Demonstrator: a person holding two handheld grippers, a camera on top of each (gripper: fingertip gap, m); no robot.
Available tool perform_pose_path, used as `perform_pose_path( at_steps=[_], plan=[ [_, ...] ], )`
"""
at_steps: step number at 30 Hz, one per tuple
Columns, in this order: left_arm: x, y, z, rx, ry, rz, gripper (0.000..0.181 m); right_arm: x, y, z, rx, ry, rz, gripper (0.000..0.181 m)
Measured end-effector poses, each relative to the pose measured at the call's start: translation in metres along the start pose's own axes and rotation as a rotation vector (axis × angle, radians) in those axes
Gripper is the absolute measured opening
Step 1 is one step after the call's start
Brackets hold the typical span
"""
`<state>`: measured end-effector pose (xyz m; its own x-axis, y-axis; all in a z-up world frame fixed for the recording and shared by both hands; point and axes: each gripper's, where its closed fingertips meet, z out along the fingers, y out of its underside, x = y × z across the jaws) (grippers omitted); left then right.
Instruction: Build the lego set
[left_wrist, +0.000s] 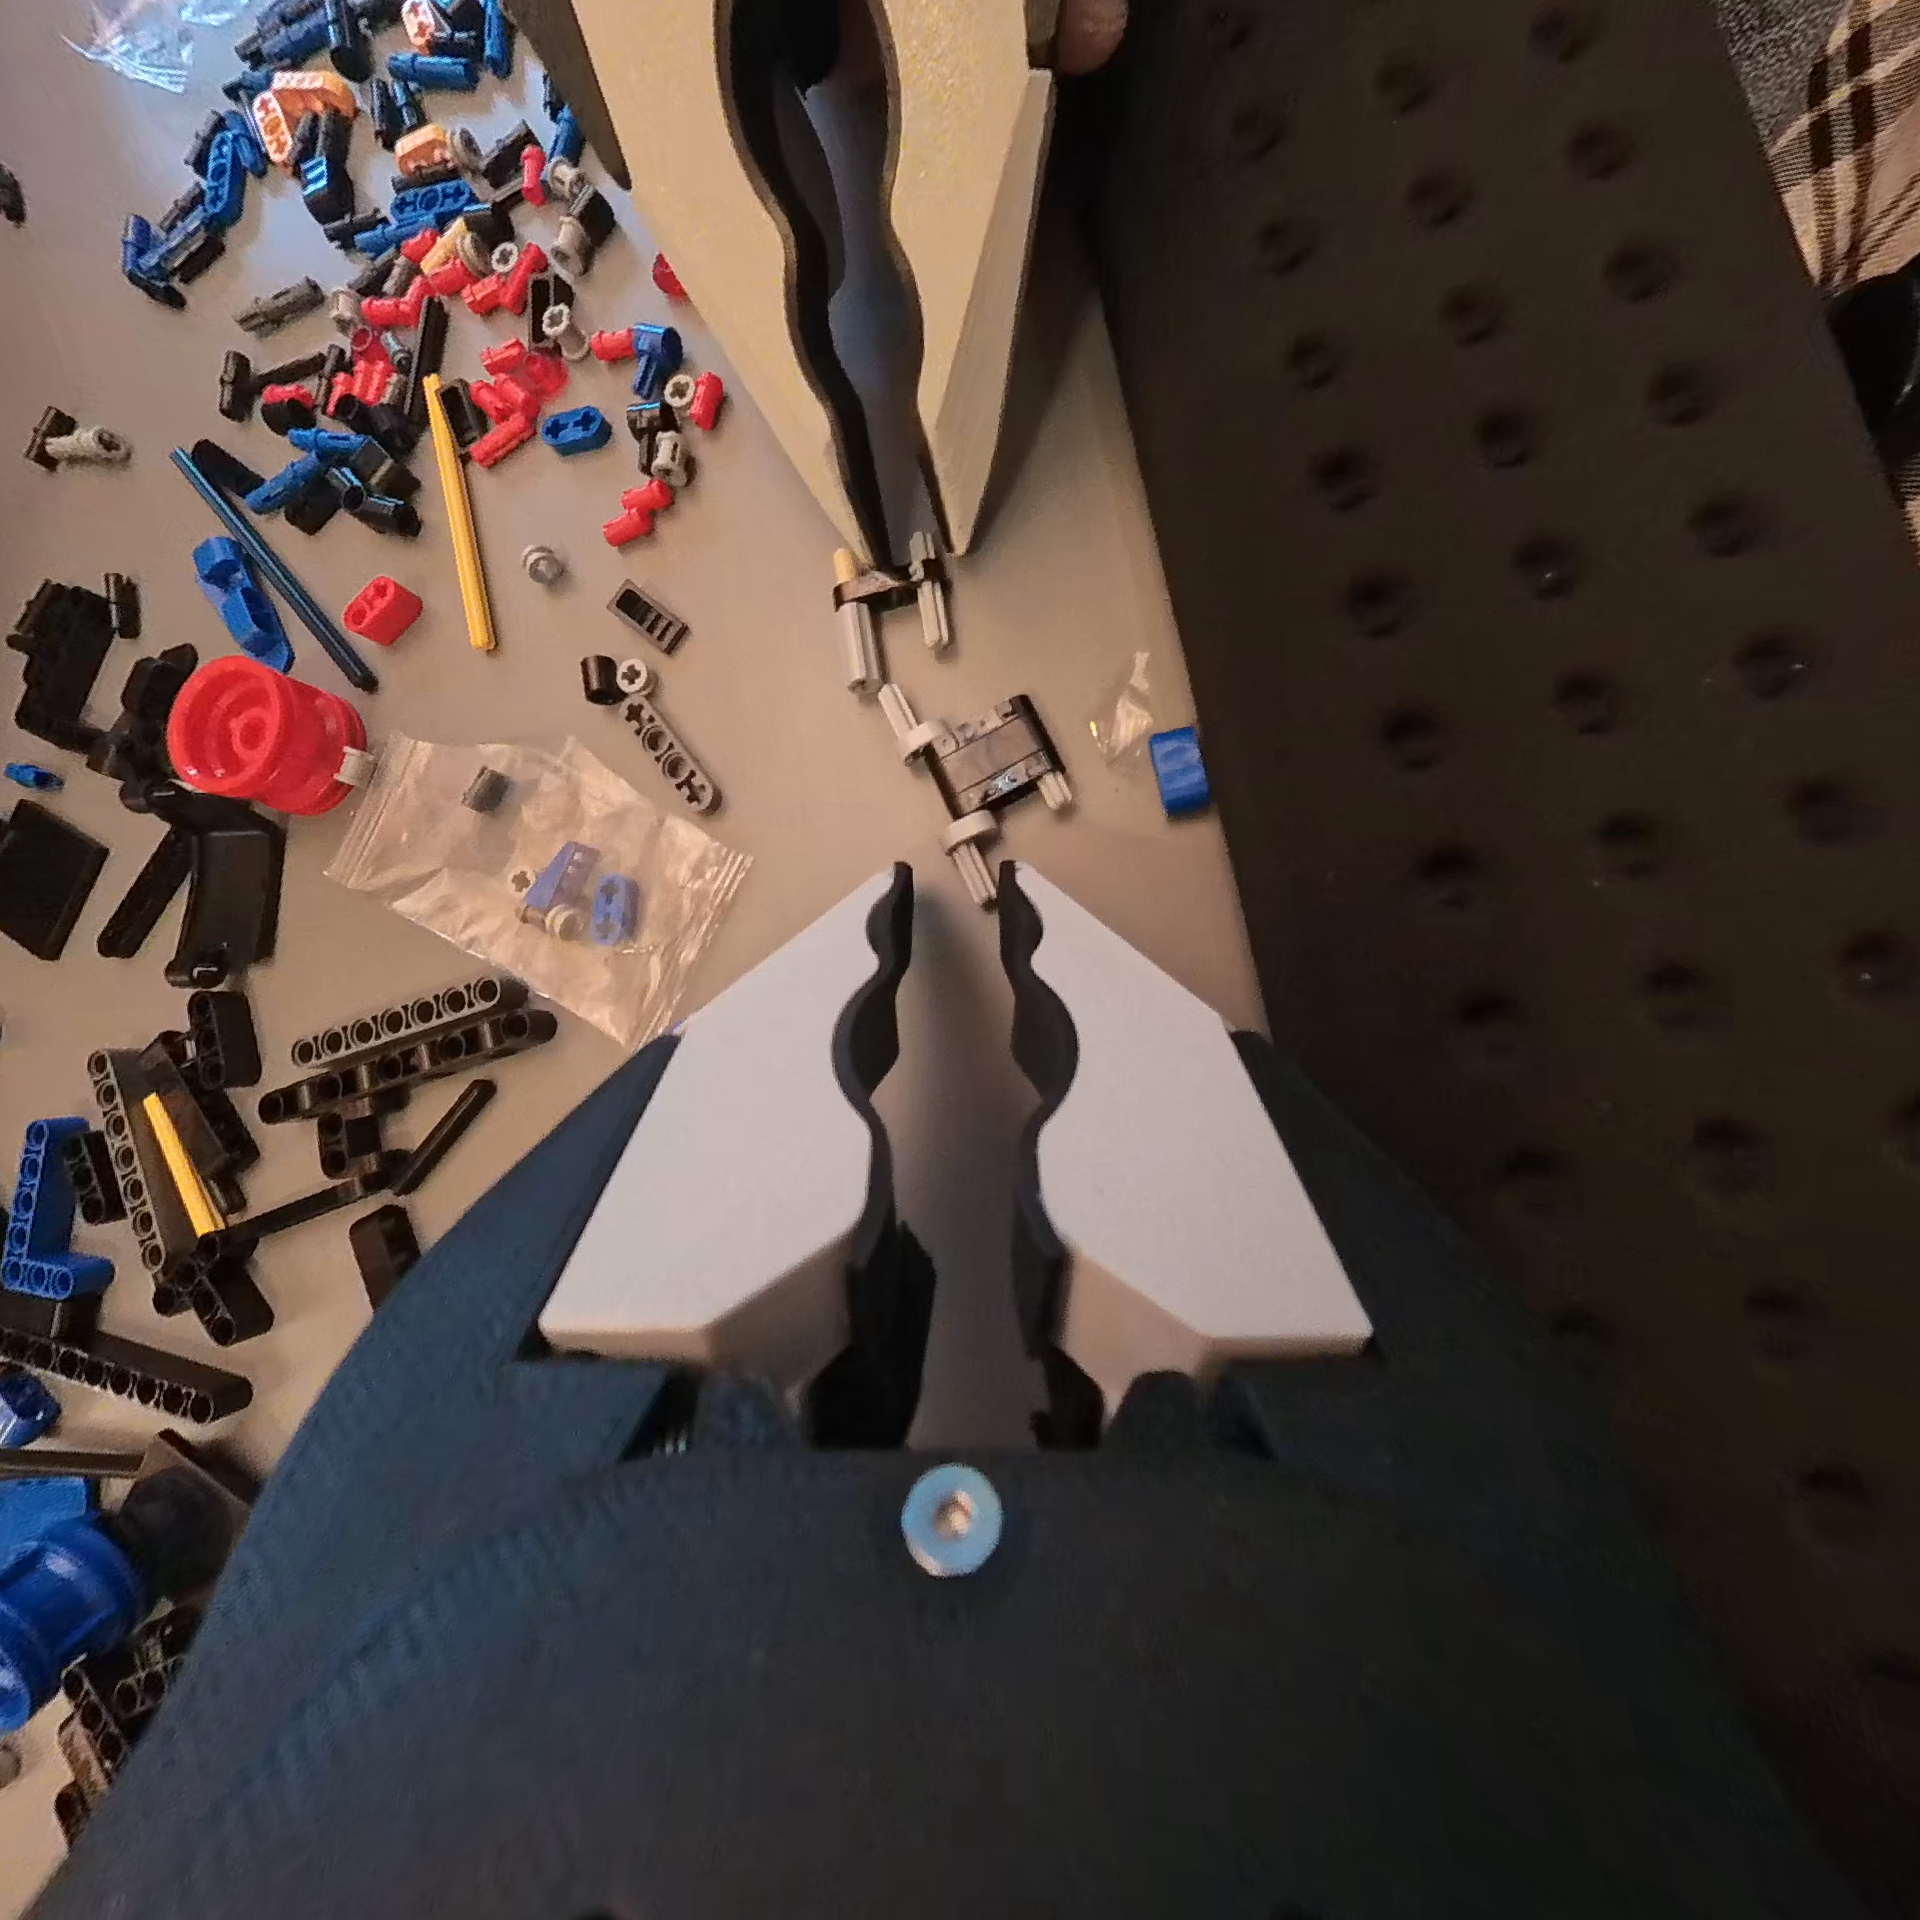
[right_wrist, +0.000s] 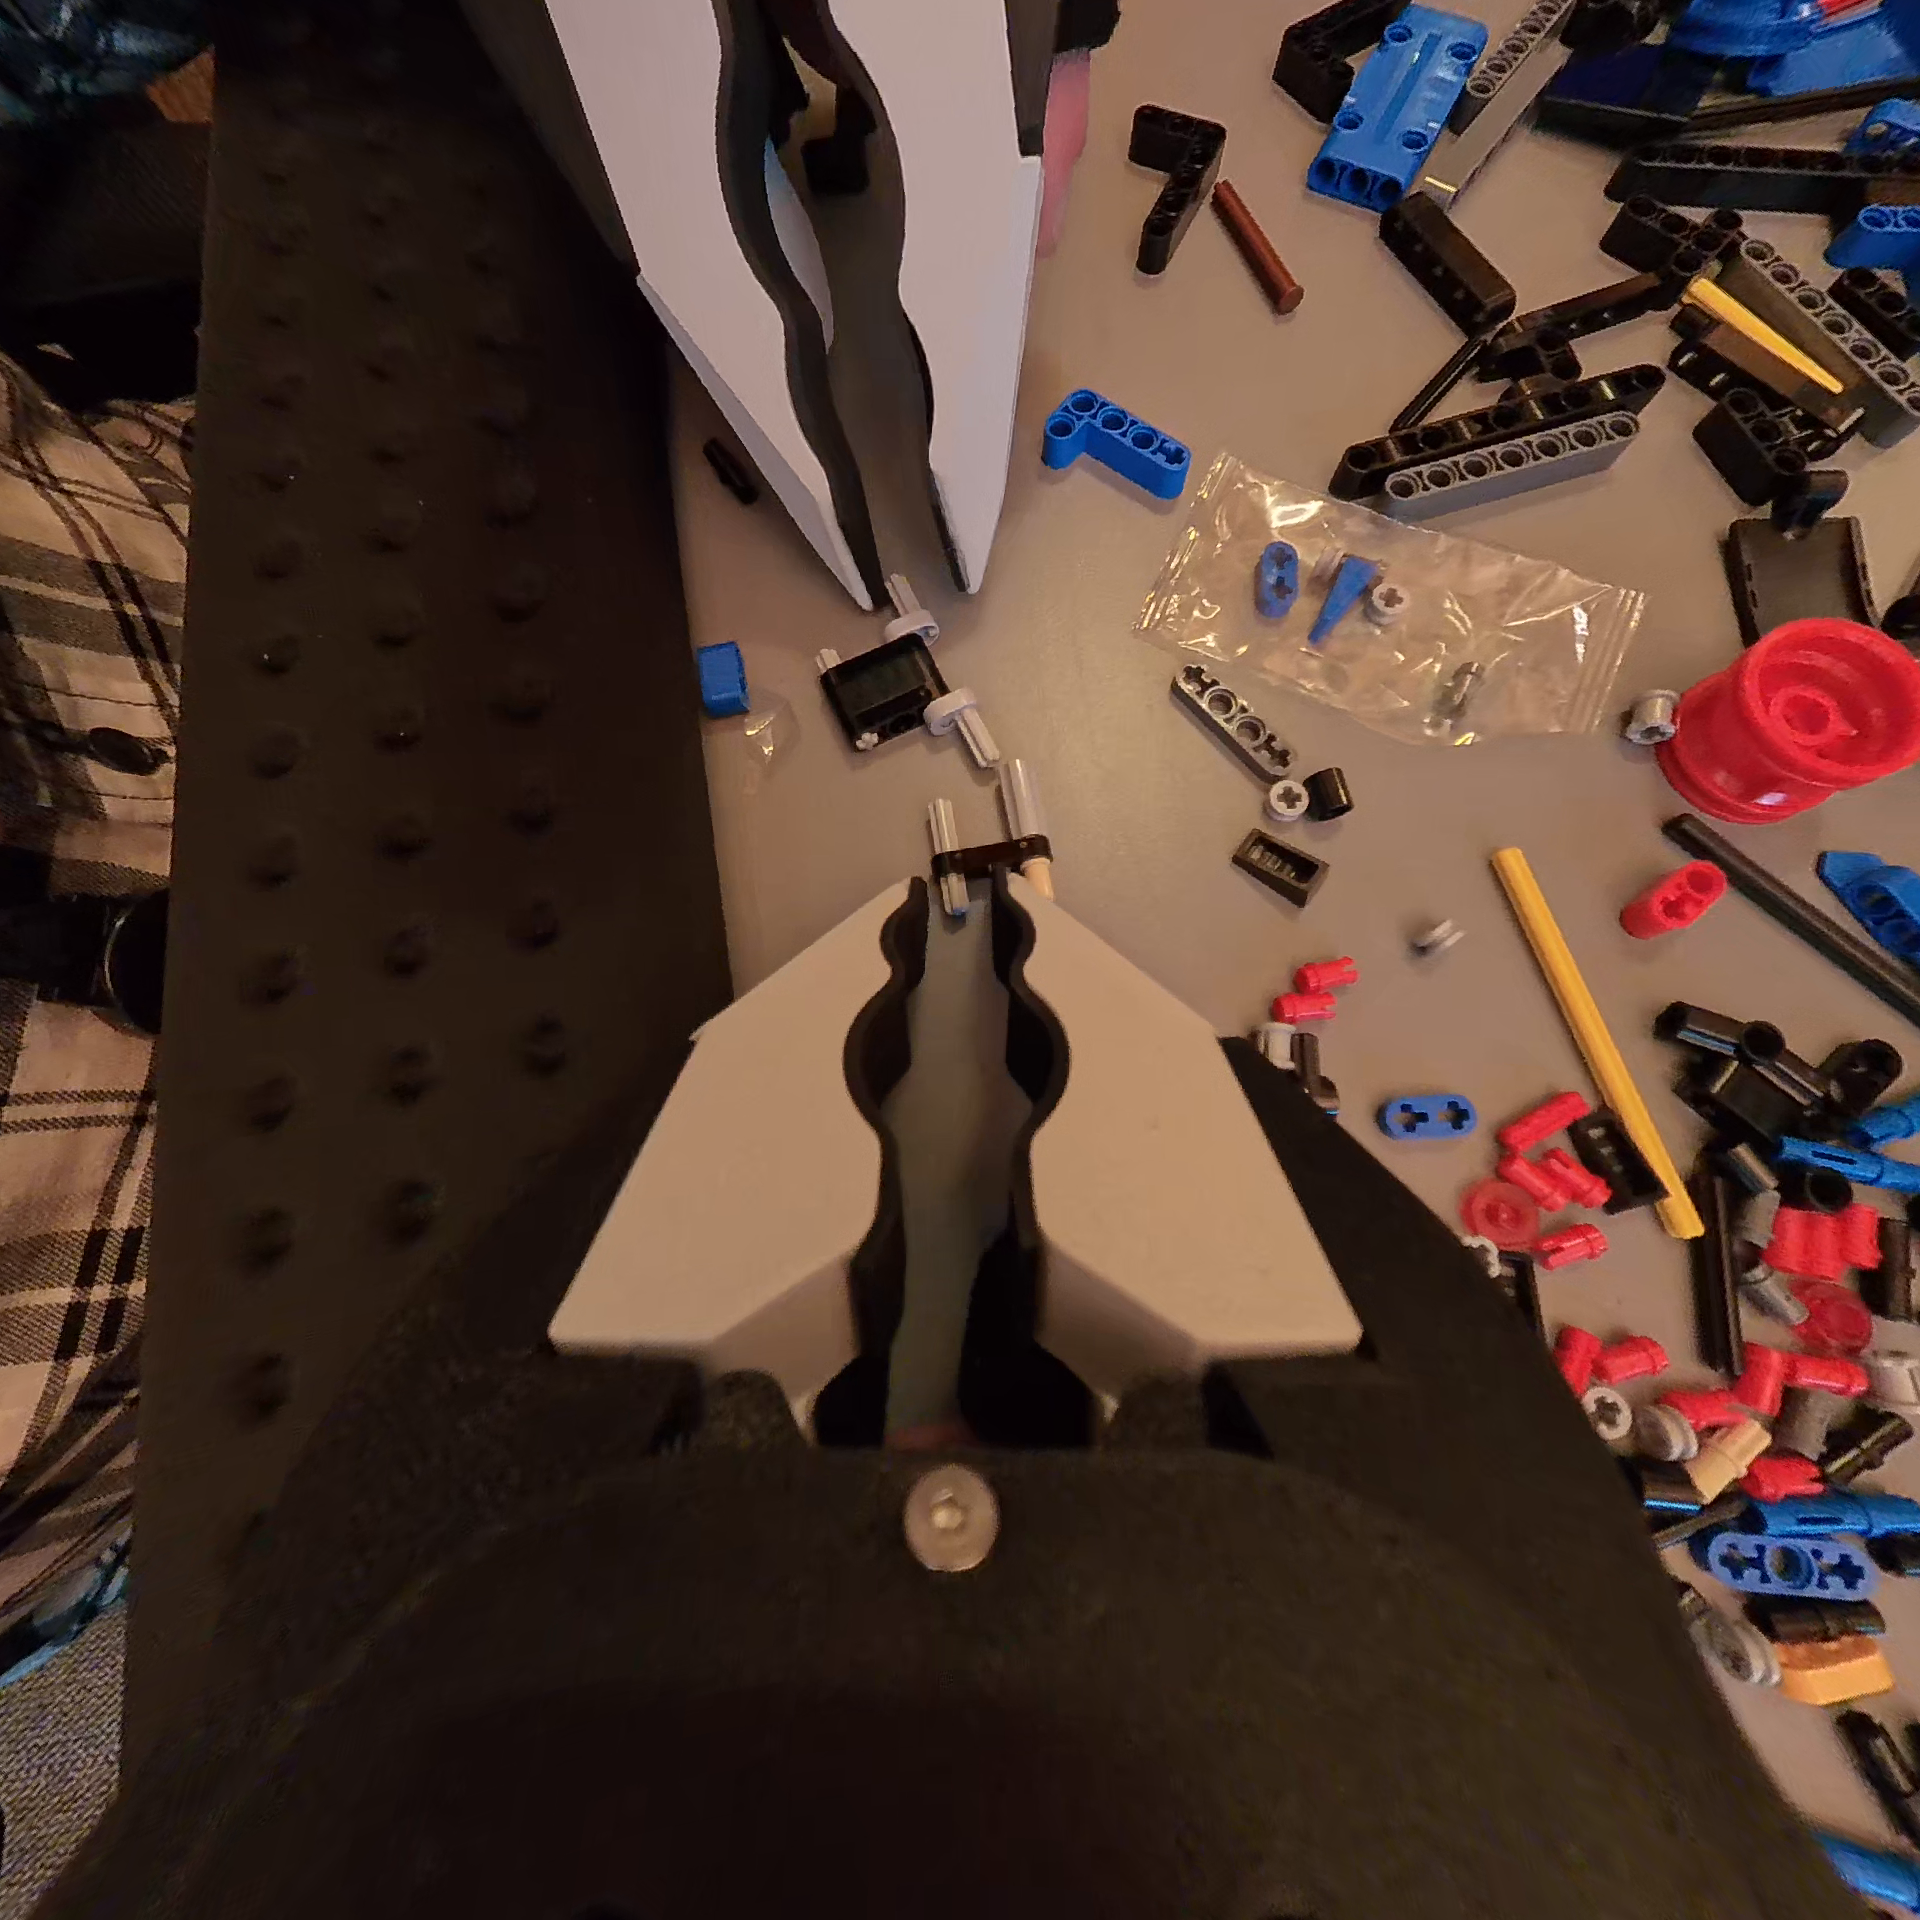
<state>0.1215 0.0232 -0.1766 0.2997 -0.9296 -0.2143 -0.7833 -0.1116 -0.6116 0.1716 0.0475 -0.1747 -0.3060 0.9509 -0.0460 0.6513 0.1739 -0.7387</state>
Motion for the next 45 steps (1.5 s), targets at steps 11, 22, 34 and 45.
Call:
perform_pose_path(
  at_steps=[11,22,34,45],
  plan=[
    [0.000,0.000,0.001,-0.005,-0.002,0.007,0.007,0.001,0.000,0.000,0.001,0.000,0.009,0.017],
    [0.000,0.000,0.002,0.001,0.004,0.000,0.005,0.001,0.000,0.000,0.003,-0.003,0.009,0.018],
    [0.000,0.000,0.002,0.005,0.005,-0.001,0.005,0.002,0.000,0.000,0.008,-0.005,0.012,0.018],
    [0.000,0.001,0.001,0.006,0.010,-0.011,0.005,-0.006,-0.011,-0.003,0.051,0.019,-0.106,0.017]
  ],
)
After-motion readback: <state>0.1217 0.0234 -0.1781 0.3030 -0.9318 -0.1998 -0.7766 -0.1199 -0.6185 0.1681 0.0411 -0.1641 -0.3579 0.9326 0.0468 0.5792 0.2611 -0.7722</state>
